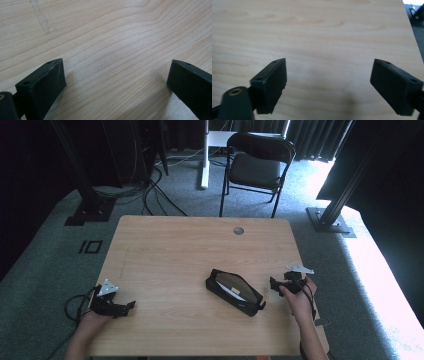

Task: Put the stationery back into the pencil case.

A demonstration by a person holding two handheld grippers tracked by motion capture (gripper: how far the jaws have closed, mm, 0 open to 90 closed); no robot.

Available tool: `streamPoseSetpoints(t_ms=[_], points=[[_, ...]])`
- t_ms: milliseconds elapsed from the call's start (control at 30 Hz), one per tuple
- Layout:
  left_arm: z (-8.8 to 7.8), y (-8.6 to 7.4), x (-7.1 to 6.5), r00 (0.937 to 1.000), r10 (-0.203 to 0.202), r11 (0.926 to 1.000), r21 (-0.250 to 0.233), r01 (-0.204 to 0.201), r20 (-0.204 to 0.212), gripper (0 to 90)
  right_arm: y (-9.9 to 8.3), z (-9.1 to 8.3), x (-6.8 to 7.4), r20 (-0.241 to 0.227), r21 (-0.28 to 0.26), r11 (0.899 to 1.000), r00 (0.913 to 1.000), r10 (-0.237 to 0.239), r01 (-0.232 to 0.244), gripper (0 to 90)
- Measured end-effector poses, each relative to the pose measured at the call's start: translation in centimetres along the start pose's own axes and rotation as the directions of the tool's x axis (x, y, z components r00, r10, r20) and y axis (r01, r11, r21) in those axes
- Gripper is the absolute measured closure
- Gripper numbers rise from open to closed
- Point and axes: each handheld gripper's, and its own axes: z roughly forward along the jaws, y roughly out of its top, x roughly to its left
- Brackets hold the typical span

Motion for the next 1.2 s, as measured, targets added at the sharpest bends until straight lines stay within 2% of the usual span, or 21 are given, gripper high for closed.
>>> streamPoseSetpoints(t_ms=[100,267,433,500,567,733,900,1200], points=[[0.0,0.0,0.0,1.0,0.0,1.0,0.0,0.0,0.0,2.1,-0.7,0.0,-0.2,0.004,0.0,0.999,0.9993,0.036,-0.036,13.5],[0.0,0.0,0.0,1.0,0.0,1.0,0.0,0.0,0.0,2.1,-1.6,-0.2,-0.3,0.023,-0.006,0.998,0.9982,0.055,-0.055,12.7],[0.0,0.0,0.0,1.0,0.0,1.0,0.0,0.0,0.0,2.1,-2.5,-0.6,-0.5,0.077,-0.01,0.999,0.9958,0.05,-0.049,10.8],[0.0,0.0,0.0,1.0,0.0,1.0,0.0,0.0,0.0,2.1,-2.9,-0.7,-0.7,0.099,-0.015,0.998,0.9927,0.07,-0.069,10.8],[0.0,0.0,0.0,1.0,0.0,1.0,0.0,0.0,0.0,2.1,-3.3,-0.9,-0.8,0.099,-0.008,0.995,0.9906,0.095,-0.095,10.8],[0.0,0.0,0.0,1.0,0.0,1.0,0.0,0.0,0.0,2.1,-4.4,-1.0,-1.1,0.098,0.016,0.996,0.9913,0.088,-0.09,10.8],[0.0,0.0,0.0,1.0,0.0,1.0,0.0,0.0,0.0,2.1,-5.2,-1.5,-0.7,0.102,-0.003,0.996,0.9903,0.094,-0.094,10.8],[0.0,0.0,0.0,1.0,-0.002,1.0,0.0,0.002,0.0,2.0,-6.2,-2.5,-0.5,0.085,-0.003,0.997,0.9932,0.08,-0.08,10.9]])
